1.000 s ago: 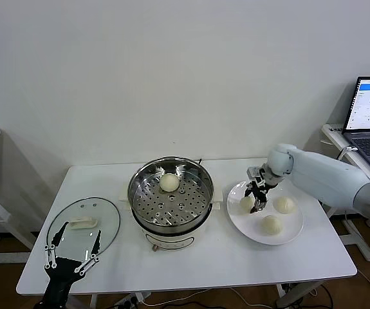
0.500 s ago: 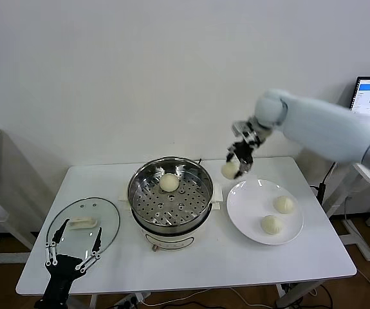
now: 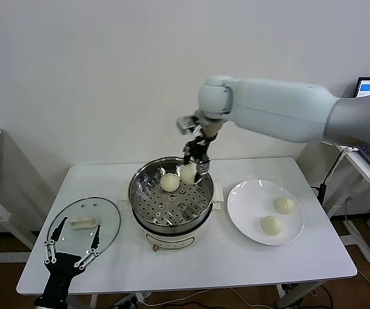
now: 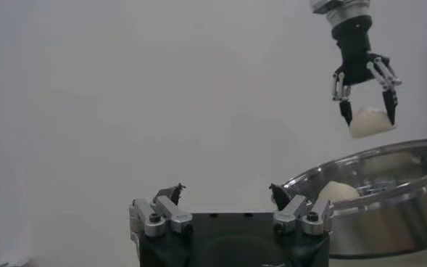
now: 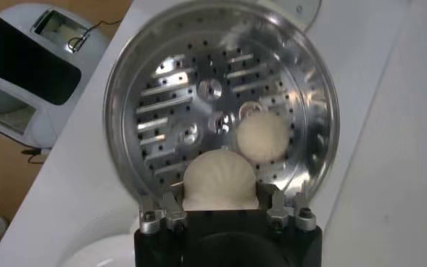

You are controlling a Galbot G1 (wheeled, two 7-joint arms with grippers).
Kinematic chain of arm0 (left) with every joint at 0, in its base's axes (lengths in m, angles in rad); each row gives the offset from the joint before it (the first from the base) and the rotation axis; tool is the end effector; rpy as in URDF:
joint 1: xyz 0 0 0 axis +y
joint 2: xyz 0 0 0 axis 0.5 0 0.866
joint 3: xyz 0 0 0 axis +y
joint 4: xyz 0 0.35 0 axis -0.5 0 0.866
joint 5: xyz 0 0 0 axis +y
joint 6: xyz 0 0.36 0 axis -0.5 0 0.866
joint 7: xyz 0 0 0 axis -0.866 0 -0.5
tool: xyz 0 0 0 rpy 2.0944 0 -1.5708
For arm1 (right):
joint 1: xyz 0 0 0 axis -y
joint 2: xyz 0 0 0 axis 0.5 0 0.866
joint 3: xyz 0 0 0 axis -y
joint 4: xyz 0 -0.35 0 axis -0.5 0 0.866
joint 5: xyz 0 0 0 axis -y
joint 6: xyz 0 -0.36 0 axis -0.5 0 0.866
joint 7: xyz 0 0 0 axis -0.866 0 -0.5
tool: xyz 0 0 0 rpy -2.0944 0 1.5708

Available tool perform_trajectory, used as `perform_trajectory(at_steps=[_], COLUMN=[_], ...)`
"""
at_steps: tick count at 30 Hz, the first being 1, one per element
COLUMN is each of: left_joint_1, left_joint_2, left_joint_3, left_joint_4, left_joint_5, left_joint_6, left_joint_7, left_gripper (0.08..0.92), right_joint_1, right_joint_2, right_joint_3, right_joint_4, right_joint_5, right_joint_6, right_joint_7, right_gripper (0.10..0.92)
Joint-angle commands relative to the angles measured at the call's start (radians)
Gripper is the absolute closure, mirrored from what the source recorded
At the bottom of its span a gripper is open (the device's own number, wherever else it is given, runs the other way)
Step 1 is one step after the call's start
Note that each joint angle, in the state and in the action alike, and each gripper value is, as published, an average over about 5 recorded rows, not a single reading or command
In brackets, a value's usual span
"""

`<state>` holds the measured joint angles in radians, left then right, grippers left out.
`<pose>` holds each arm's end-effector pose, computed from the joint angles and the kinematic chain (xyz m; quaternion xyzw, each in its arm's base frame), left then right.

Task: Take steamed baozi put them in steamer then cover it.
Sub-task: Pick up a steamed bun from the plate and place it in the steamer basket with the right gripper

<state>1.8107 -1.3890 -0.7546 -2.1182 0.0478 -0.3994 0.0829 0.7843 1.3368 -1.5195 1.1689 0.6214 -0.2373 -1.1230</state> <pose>0.1144 0.0986 -0.3133 0.0403 0.9799 0.1723 0.0923 0.5663 0.1732 -0.0049 0.6275 -0.4198 0.5909 0.2843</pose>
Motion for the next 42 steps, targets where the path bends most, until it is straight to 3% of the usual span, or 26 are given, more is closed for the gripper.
perform_trajectory(at_steps=[1, 27, 37, 42], left_joint_1=[-0.010, -0.018, -0.015, -0.015], left_joint_2=[0.001, -0.003, -0.005, -0.006], left_joint_3=[0.001, -0.006, -0.010, -0.006], left_joint_4=[0.010, 0.021, 0.019, 0.018], left_joint_5=[-0.004, -0.008, -0.009, -0.008], left_joint_6=[0.001, -0.007, -0.009, -0.007], left_joint_7=[-0.001, -0.003, -0.004, -0.004], left_gripper=[0.177, 0.177, 0.177, 0.177], right_joint_1=[-0.017, -0.157, -0.158, -0.088], right_joint_2=[0.158, 0.276, 0.237, 0.114], right_joint_3=[-0.056, -0.068, -0.058, -0.011], right_joint_4=[-0.004, -0.081, -0.051, 0.049], right_joint_5=[0.063, 0.065, 0.050, -0.021], right_joint_6=[-0.075, -0.109, -0.112, -0.093], right_joint_7=[0.100, 0.227, 0.247, 0.214], right_gripper=[0.364, 0.349, 0.210, 0.203])
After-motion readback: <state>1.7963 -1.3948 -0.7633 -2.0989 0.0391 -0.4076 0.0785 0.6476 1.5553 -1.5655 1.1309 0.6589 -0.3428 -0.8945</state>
